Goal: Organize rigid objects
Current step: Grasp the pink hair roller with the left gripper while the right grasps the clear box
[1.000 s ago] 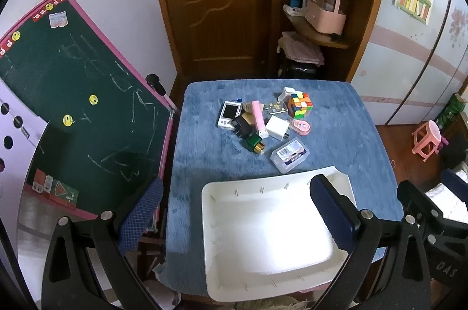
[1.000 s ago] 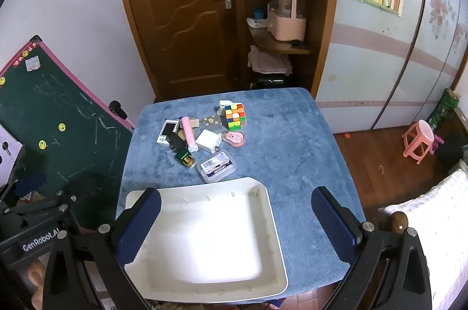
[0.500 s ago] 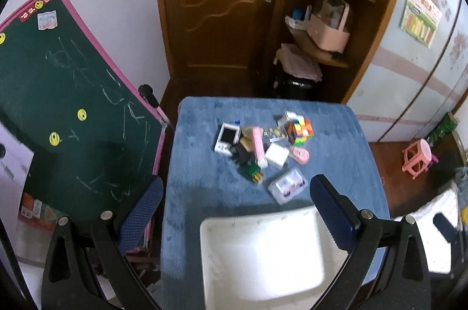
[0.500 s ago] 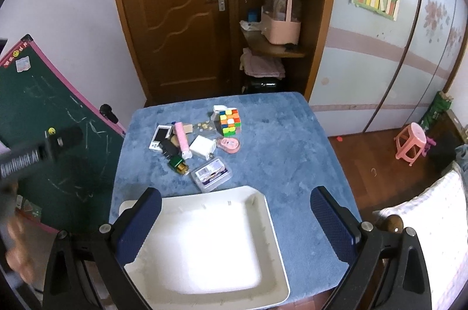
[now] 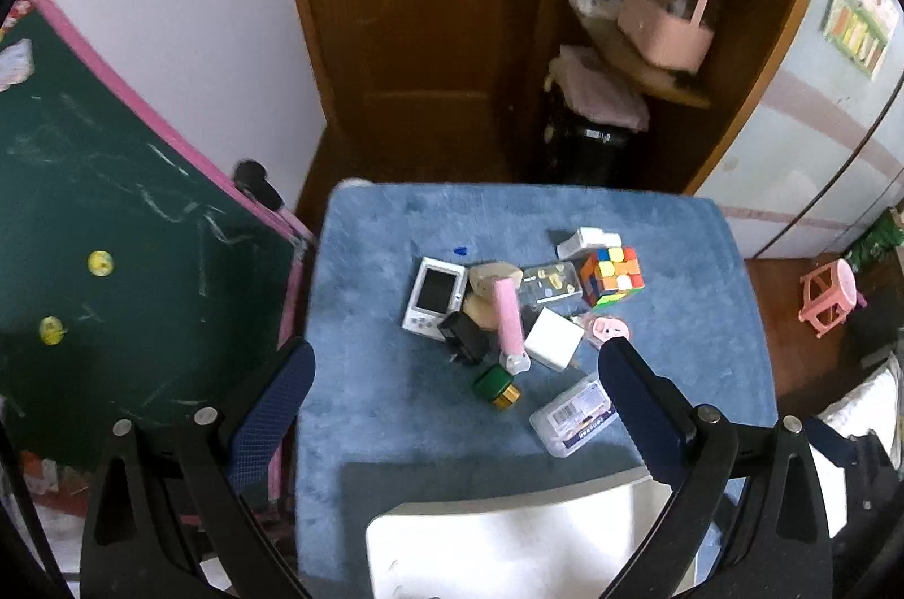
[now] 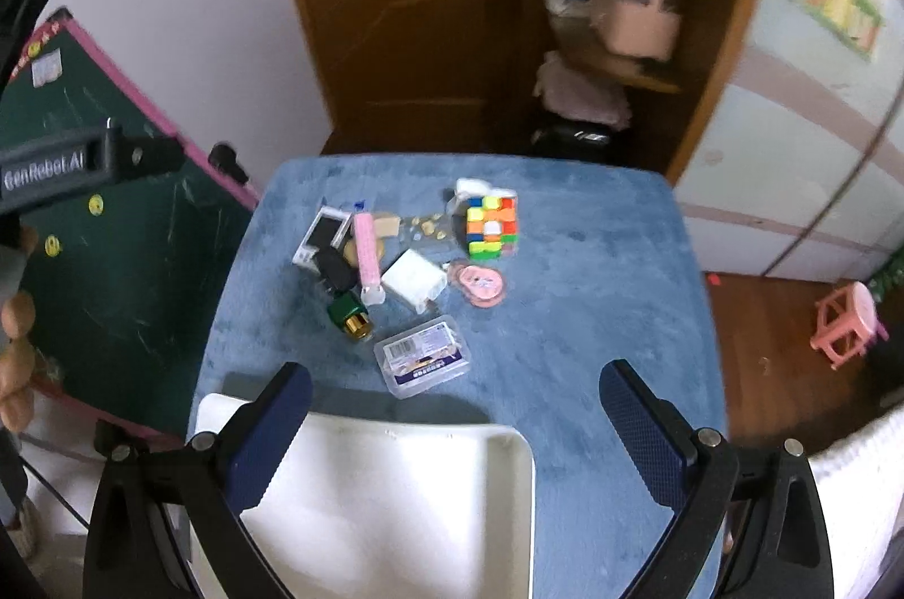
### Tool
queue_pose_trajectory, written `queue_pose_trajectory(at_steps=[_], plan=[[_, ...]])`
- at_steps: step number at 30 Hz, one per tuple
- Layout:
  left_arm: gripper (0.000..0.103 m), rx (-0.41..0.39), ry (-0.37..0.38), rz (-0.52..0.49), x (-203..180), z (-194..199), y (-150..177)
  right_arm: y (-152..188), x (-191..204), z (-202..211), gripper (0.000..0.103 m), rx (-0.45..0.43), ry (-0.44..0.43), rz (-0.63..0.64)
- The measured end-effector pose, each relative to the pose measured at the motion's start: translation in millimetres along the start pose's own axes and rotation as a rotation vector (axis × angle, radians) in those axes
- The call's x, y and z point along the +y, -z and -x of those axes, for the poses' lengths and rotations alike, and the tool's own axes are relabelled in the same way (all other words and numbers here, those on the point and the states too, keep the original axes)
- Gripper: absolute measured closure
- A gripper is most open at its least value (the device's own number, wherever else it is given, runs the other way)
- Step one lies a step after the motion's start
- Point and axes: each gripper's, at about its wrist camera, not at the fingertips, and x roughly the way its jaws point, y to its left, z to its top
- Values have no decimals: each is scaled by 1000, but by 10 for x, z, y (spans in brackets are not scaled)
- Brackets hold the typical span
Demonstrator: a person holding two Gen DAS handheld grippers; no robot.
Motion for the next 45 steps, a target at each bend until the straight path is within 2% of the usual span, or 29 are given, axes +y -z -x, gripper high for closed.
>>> queue_pose_trajectory(at_steps=[3, 9, 13, 17, 22, 28, 31, 36, 40, 42, 45], plan=[[2, 57, 7, 0, -77, -373, -73, -105, -17, -451, 1, 67, -53, 59], [2, 166, 47, 38, -168, -1151, -125, -94, 103, -1211, 1, 177, -118, 158], [3, 221, 30, 73, -175, -1567, -102, -3, 170, -1704, 1, 268, -145, 188], [3, 264, -1, 85, -188, -1881, -56, 51, 221, -1964, 1, 304, -131, 218], [3, 284, -24, 70, -205, -2134, -31, 60, 261, -2177, 1, 350, -143, 240], [3, 281, -13, 52, -297, -2277, -28, 104, 383, -2421, 1, 428, -140, 275], [10, 276, -16, 32, -375, -2324, -4, 149, 449, -2499, 1, 453, -135, 282], [12, 257, -46, 30, -424, -2381, -1, 77, 463, -2682, 8, 490, -144, 242], [26, 238, -68, 33, -438, -2413, -8, 50, 398, -2723, 8, 493, -156, 227], [43, 239, -74, 37, -441, -2441, -6, 50, 376, -2711, 9, 489, -155, 230], [62, 241, -65, 51, -440, -2471, 10, 56, 338, -2705, 9, 485, -159, 221]])
